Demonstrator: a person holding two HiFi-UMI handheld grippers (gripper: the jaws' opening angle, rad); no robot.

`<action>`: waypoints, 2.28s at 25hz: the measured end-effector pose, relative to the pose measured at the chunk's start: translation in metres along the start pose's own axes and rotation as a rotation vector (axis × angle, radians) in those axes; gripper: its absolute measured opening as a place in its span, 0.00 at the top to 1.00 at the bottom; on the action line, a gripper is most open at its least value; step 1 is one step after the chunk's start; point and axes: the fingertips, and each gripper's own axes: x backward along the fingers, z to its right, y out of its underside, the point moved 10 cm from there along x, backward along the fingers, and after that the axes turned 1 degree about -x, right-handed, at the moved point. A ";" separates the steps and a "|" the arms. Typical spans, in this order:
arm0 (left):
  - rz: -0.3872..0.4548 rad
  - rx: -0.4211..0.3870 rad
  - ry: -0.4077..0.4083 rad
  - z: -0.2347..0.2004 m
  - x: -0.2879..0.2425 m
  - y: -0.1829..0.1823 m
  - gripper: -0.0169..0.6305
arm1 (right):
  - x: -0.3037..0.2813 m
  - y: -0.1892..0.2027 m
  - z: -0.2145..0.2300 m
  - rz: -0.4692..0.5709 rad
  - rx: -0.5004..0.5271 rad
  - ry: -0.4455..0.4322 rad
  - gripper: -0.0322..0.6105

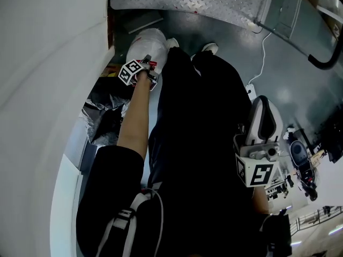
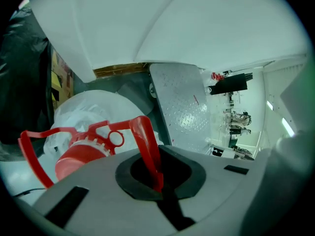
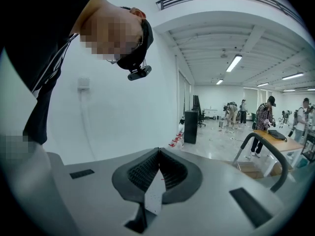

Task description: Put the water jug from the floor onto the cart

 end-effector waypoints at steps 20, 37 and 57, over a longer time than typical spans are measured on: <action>-0.063 -0.458 0.143 0.187 0.127 0.022 0.95 | 0.040 -0.092 0.055 0.353 -0.056 -0.032 0.93; 0.093 -0.560 0.155 0.357 0.080 0.090 0.95 | 0.080 -0.107 0.257 0.523 -0.072 -0.038 0.93; -0.126 -0.825 0.145 0.511 -0.044 0.086 0.95 | 0.072 -0.107 0.305 0.444 -0.121 0.269 0.93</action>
